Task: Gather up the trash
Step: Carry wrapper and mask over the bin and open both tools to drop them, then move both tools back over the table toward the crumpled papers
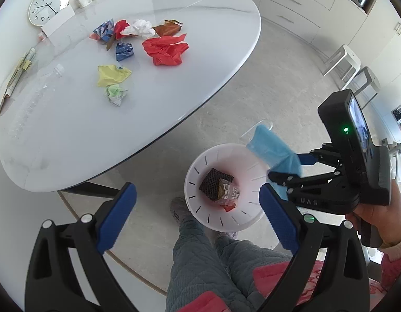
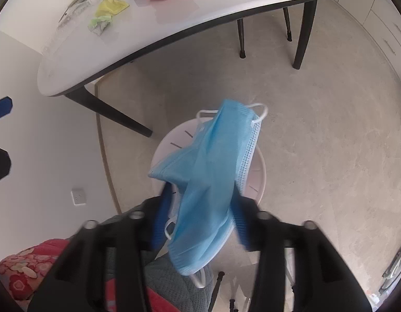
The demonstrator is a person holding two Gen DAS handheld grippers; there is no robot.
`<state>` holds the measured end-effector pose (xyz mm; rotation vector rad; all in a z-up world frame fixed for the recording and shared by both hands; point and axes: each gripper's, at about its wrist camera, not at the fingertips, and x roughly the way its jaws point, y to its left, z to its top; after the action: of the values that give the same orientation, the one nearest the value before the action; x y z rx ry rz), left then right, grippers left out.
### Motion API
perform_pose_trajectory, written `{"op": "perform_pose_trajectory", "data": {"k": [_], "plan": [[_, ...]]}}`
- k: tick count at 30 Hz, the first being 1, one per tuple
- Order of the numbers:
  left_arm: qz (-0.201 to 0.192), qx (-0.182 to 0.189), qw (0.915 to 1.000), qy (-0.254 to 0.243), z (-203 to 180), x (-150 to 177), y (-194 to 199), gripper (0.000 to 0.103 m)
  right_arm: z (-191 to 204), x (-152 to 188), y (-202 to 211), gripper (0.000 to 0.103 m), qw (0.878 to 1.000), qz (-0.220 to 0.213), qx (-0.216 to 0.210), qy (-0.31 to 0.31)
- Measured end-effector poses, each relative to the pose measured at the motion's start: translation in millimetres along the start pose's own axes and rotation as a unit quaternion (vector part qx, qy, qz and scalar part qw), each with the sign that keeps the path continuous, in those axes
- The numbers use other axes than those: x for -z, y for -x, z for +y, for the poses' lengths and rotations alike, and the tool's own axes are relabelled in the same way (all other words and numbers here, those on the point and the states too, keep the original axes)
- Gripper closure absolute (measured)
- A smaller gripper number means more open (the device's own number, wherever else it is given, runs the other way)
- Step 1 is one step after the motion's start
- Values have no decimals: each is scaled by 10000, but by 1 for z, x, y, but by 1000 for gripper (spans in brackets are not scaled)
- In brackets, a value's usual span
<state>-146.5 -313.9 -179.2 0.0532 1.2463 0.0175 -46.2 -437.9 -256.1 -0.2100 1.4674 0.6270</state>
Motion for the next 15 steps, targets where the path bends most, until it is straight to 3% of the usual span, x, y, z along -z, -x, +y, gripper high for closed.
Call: {"op": "perform_pose_trajectory", "data": {"k": [1,6,15], "plan": [[-16,-6,10000,5,1,-1,1,12,0,-1,-1,26,10000,59,42,3],[-54,-42,10000,52,4,-5,6,12,0,-5,6,13,9999,14,52,-104],[-138,-72,9993,340,24,-16,12,12,-2,-21,43,8,9987,-406,62,-298]]}}
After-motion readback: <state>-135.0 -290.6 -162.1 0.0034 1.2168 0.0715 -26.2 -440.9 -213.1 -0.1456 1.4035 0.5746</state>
